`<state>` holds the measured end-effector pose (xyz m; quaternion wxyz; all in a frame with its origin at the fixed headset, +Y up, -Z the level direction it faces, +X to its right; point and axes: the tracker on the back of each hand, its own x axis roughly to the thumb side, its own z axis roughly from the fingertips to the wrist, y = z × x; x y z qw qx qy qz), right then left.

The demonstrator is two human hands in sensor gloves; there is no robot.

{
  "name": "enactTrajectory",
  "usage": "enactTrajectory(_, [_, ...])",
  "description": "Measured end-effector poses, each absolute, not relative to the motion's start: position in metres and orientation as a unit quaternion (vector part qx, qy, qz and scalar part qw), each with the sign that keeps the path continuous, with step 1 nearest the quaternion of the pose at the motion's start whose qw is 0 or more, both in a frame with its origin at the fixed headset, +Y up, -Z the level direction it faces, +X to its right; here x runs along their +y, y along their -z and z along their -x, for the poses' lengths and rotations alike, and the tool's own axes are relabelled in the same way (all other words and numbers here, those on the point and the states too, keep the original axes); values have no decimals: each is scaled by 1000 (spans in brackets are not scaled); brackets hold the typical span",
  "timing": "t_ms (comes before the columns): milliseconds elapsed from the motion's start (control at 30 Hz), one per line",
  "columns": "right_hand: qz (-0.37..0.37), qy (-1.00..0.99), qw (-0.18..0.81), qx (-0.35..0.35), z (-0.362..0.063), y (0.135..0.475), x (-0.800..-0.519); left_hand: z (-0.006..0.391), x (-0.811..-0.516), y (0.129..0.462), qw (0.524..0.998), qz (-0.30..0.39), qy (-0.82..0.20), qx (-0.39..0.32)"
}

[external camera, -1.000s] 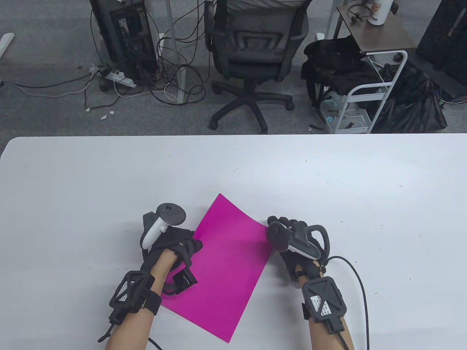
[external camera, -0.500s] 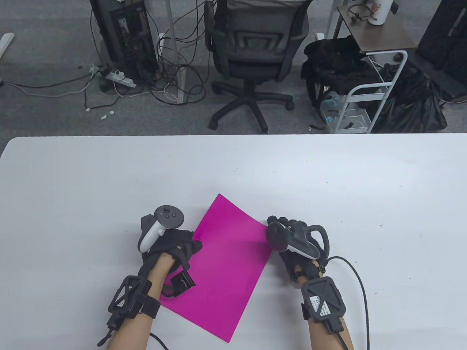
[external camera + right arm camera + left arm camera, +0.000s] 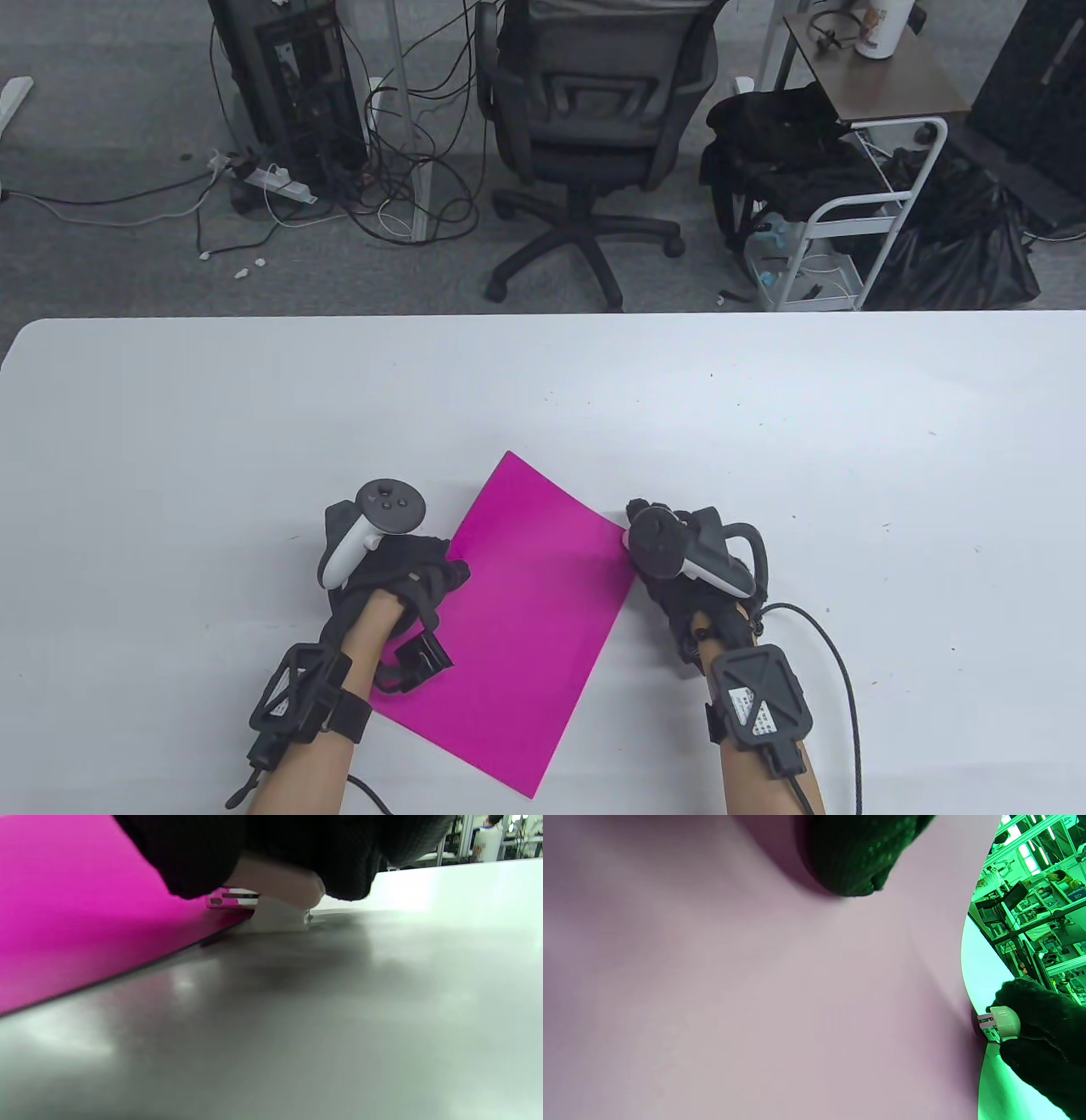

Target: Push down lever to staple documents

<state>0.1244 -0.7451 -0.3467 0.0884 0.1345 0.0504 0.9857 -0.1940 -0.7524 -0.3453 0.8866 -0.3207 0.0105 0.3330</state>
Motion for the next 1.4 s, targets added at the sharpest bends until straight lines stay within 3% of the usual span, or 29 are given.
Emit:
enactTrajectory(267, [-66,-985,155,20,-135,350,-731,194,-752,345,887,322,-331,9])
enactTrajectory(700, [61,-994,90,12,-118,375,-738,194,-752,346,888,321,-330,9])
enactTrajectory(1400, [75,-996,18,37,-107,380,-747,194,-752,346,889,320,-327,11])
